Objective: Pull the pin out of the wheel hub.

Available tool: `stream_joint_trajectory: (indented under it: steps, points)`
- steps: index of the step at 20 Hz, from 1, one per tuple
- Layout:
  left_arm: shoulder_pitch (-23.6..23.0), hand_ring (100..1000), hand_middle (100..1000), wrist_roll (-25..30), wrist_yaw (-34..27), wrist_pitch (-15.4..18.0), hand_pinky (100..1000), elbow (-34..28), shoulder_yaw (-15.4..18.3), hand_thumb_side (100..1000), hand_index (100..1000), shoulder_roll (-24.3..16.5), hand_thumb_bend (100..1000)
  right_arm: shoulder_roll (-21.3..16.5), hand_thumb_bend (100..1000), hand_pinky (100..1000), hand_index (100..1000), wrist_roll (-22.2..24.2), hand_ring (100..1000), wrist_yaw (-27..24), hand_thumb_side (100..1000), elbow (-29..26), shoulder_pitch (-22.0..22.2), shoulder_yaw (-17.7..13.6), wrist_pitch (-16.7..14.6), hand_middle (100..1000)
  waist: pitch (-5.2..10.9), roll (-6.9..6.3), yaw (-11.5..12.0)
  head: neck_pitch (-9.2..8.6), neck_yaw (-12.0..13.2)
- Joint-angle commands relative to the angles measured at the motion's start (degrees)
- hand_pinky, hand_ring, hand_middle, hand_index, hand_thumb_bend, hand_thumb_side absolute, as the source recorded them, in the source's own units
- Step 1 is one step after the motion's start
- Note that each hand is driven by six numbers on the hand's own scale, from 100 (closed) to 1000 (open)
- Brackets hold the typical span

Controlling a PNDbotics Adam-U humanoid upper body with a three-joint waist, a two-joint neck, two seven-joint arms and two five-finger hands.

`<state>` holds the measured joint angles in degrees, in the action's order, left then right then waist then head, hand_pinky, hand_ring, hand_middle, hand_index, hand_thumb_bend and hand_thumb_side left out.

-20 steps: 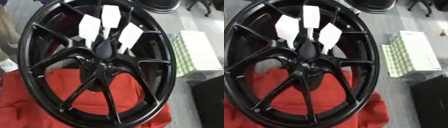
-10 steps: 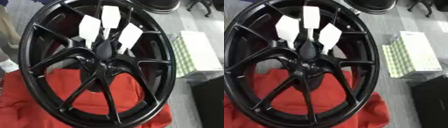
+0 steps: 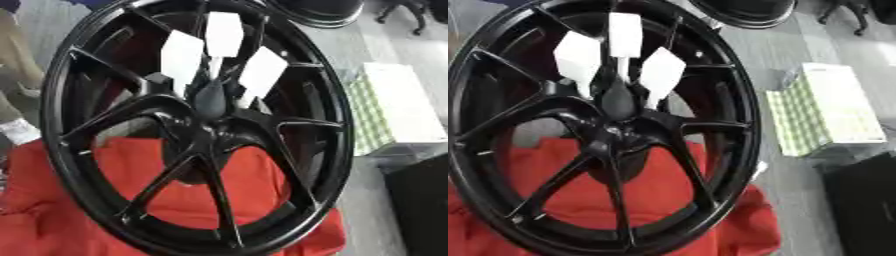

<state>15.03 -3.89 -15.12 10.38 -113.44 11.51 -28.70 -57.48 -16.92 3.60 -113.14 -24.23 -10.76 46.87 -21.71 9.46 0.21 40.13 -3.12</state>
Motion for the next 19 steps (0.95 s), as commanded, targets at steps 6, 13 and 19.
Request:
stream_joint_trajectory:
  steps: [6, 13, 19]
  points:
    - [1.0, 736, 714, 0.2, -0.7, 0.4, 858, -1.2, -0.1, 615, 831, -0.4, 100, 0.6, 100, 402, 751, -14.0, 655, -7.4, 100, -1.5, -2.9, 5.3, -9.1, 580, 1.84, -1.09, 0.5, -0.82, -0.1]
    - [1.0, 737, 714, 0.2, -0.8, 0.4, 857, -1.2, -0.2, 615, 830, -0.5, 100, 0.3, 100, 387, 740, -11.5, 638, -5.8, 100, -1.5, -4.2, 6.4, -10.1, 564, 1.99, -1.1, 0.4, -0.87, -0.6]
    - [1.1, 737, 714, 0.2, -0.8, 0.5, 857, -1.2, -0.2, 614, 830, -0.5, 100, 0.3, 100, 385, 732, -11.9, 622, -5.3, 100, -1.5, -4.2, 6.7, -10.3, 548, 2.01, -1.2, 0.5, -0.72, -0.4]
